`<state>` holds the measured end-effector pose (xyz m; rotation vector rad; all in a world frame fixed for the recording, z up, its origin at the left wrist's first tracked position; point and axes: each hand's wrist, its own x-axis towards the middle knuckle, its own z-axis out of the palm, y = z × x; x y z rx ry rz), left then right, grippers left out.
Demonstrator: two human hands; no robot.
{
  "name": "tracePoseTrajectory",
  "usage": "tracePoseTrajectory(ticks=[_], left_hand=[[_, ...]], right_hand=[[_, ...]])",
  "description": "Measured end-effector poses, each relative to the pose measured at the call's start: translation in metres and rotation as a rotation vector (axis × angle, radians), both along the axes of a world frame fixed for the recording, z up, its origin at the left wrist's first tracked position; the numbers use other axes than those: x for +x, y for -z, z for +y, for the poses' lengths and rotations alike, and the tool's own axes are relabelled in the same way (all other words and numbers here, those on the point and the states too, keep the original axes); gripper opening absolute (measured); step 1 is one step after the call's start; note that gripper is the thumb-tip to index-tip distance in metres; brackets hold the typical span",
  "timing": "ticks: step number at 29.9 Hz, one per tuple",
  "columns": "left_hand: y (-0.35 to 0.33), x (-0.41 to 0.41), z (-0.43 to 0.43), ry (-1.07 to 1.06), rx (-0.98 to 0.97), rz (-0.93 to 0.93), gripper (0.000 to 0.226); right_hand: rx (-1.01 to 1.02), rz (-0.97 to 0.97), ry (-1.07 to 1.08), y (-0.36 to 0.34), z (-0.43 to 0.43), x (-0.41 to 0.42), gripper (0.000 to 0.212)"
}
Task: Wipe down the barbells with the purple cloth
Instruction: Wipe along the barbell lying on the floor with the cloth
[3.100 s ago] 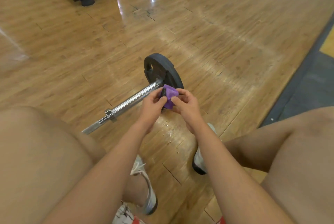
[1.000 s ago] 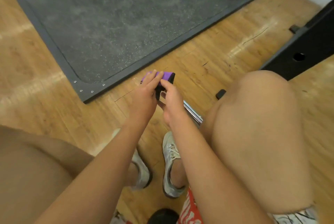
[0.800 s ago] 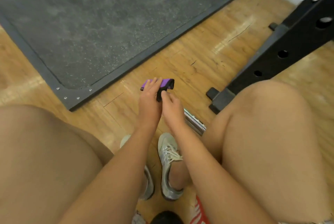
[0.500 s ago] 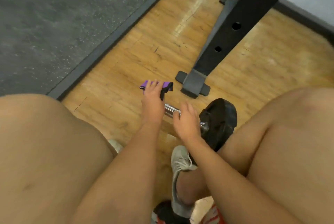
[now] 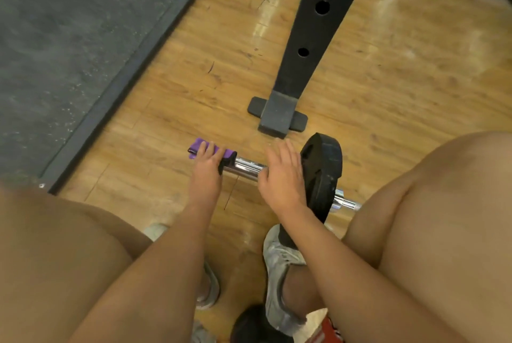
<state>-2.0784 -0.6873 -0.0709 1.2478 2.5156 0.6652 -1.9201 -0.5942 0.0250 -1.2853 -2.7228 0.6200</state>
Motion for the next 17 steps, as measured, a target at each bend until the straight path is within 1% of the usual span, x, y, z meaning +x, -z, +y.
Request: tracePoseTrajectory(ticks=[2, 4, 6, 8, 9, 11, 12, 15, 17], left_hand=[[0.006, -0.003, 0.006, 0.039, -0.054, -0.020, 0.059], [0.009, 0.001, 0.013, 0.036, -0.075, -0.035, 0.060], [0.009, 0.008, 0.023, 0.013, -0.088, -0.059, 0.058], [0.008, 0.017, 0.036, -0.015, -0.133, -0.067, 0.053], [0.006, 0.021, 0.042, -0.013, -0.161, -0.071, 0.051], [0.003, 0.028, 0.050, 0.010, -0.201, -0.085, 0.050], [0.003, 0.032, 0.049, 0.011, -0.205, -0.089, 0.050], [0.007, 0.037, 0.040, -0.011, -0.198, -0.090, 0.055], [0.014, 0.037, 0.031, -0.018, -0.158, -0.080, 0.058]], right_hand=[[0.081, 0.144, 0.009, -0.011, 0.006, 0.009, 0.046], [0.149, 0.247, 0.085, -0.022, 0.013, 0.023, 0.044], [0.203, 0.294, 0.203, -0.029, 0.024, 0.041, 0.042], [0.209, 0.257, 0.323, -0.026, 0.031, 0.069, 0.040], [0.181, 0.213, 0.390, -0.022, 0.033, 0.083, 0.041], [0.058, 0.161, 0.491, -0.011, 0.029, 0.103, 0.050], [-0.008, 0.179, 0.505, -0.007, 0.026, 0.106, 0.051], [-0.127, 0.349, 0.525, 0.010, 0.029, 0.106, 0.041], [-0.183, 0.358, 0.550, 0.026, 0.038, 0.110, 0.053]])
